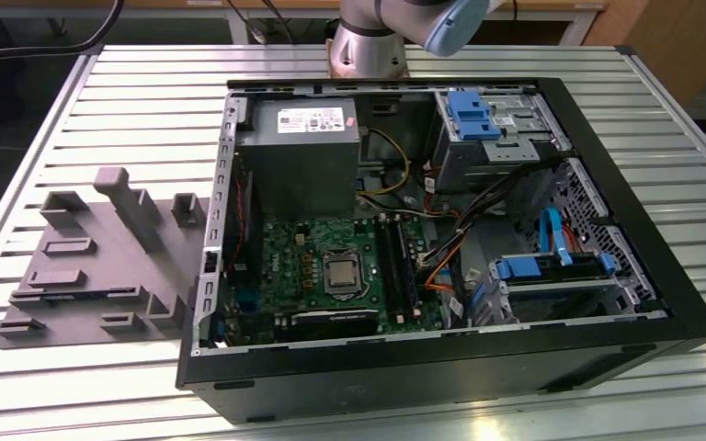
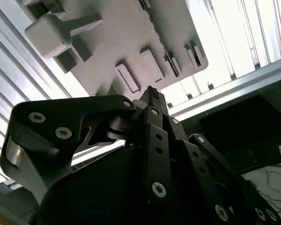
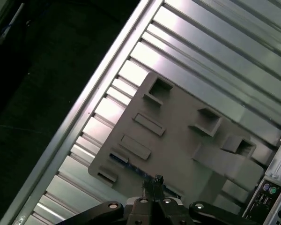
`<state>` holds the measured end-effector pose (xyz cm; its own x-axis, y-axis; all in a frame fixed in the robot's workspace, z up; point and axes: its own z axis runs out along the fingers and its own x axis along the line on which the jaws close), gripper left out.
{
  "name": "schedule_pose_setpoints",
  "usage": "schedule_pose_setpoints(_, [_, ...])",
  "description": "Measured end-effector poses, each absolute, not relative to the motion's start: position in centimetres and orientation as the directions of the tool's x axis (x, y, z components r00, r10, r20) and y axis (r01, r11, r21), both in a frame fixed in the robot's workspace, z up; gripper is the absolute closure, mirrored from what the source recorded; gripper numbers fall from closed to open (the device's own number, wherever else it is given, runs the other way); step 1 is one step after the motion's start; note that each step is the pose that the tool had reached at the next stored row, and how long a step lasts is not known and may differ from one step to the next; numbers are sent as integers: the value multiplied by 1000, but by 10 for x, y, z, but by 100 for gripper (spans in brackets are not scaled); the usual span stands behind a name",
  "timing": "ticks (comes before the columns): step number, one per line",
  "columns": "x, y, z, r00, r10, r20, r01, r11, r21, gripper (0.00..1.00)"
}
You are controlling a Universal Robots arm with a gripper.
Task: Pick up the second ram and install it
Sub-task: 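Pick up the second ram and move it above second insertion slot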
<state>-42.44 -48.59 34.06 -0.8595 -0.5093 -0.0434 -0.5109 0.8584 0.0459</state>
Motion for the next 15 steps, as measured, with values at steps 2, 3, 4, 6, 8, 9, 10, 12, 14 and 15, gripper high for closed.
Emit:
schedule_pose_setpoints(2, [-424,-486,340,-840,-541,-43,-543,839,46,89])
schedule_pose_setpoints(3, [-424,-486,340,-830,-556,-43,-558,829,46,89])
schedule_pose_setpoints(4, [-424,-486,340,-820,-571,-43,-573,818,46,89])
schedule_pose_setpoints(6, [-424,-486,339,-799,-600,-43,-602,797,46,89])
schedule_pose_setpoints(8, [-424,-486,339,-777,-629,-43,-630,775,46,89])
schedule_pose_setpoints(9, [-424,-486,338,-764,-643,-43,-645,763,46,89])
schedule_pose_setpoints(10, [-424,-486,338,-753,-657,-43,-658,751,46,89])
schedule_pose_setpoints(12, [-424,-486,338,-729,-684,-43,-685,727,46,89])
schedule_pose_setpoints(14, [-424,-486,337,-703,-710,-43,-711,702,46,89])
schedule_pose_setpoints(15, [-424,-486,337,-690,-722,-43,-724,689,46,89])
